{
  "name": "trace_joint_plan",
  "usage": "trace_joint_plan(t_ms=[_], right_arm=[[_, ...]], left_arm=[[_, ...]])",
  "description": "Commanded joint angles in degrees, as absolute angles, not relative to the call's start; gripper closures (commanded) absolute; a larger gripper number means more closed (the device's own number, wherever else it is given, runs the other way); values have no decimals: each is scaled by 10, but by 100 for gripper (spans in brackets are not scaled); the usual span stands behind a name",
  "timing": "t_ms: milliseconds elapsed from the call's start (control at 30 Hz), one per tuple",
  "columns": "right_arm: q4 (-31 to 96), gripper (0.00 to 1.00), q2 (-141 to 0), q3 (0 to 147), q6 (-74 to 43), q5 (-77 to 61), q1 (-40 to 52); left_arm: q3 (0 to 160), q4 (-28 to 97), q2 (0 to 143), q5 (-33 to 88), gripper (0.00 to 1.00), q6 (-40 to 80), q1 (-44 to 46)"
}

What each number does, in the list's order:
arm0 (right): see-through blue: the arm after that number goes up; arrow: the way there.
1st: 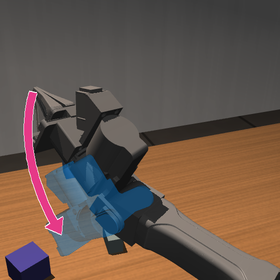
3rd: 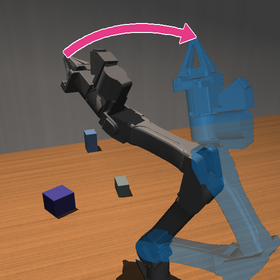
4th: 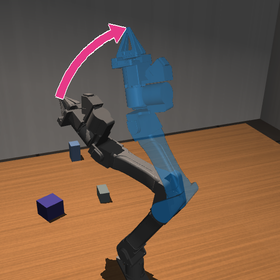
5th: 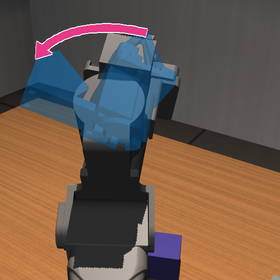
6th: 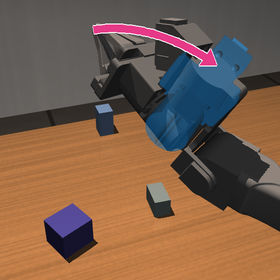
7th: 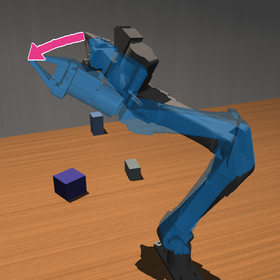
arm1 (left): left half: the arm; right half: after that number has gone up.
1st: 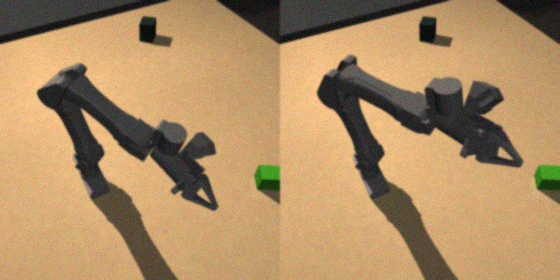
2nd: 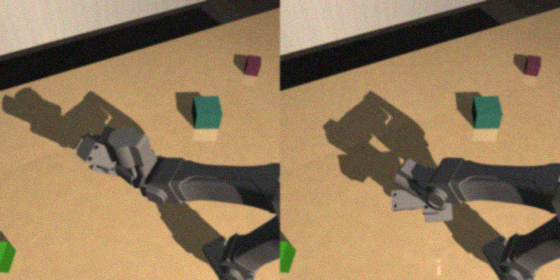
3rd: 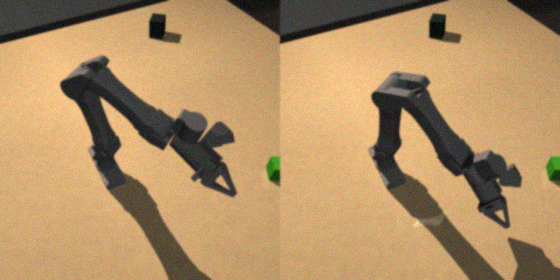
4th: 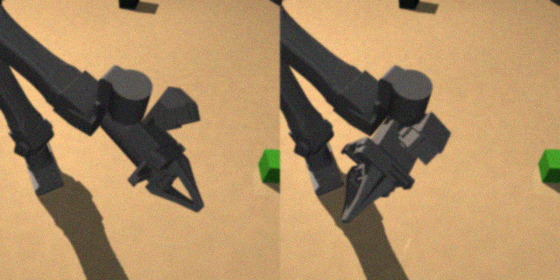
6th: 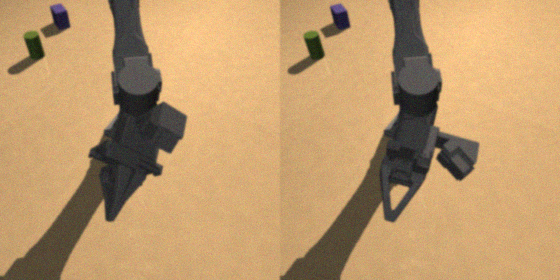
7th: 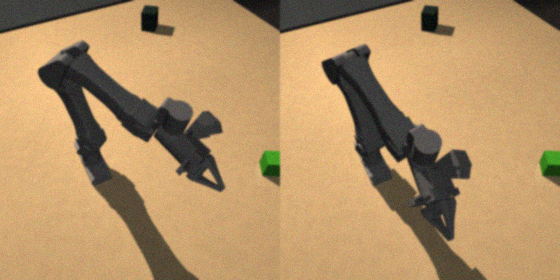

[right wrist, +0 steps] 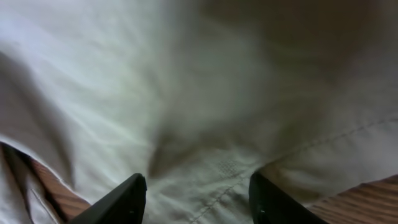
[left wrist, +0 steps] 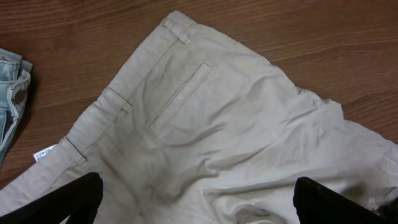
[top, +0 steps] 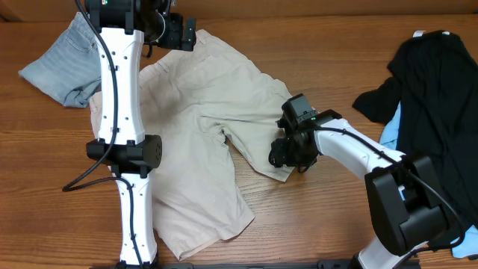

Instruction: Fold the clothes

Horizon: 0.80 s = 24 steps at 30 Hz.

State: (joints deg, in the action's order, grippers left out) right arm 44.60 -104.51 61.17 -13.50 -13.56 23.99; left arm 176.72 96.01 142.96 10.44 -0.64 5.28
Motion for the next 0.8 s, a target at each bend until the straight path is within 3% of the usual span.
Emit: trace_joint_plan(t_ms=[0,333,600,767], right_arm=[[452,42,-1061,564,-140,-133,241],[581,36,-1061,550,-287,-137,240],[613,36,-1036,575,-280,-165,224],[608,36,-978,648,-269,-105,224]], left_arm=[[1775,959,1425,99,0,-13,57],[1770,968,1425,99,0,-13,57],[1764,968,1425,98,0,-13,59],[1764,968,1425,92,0,-13,60]])
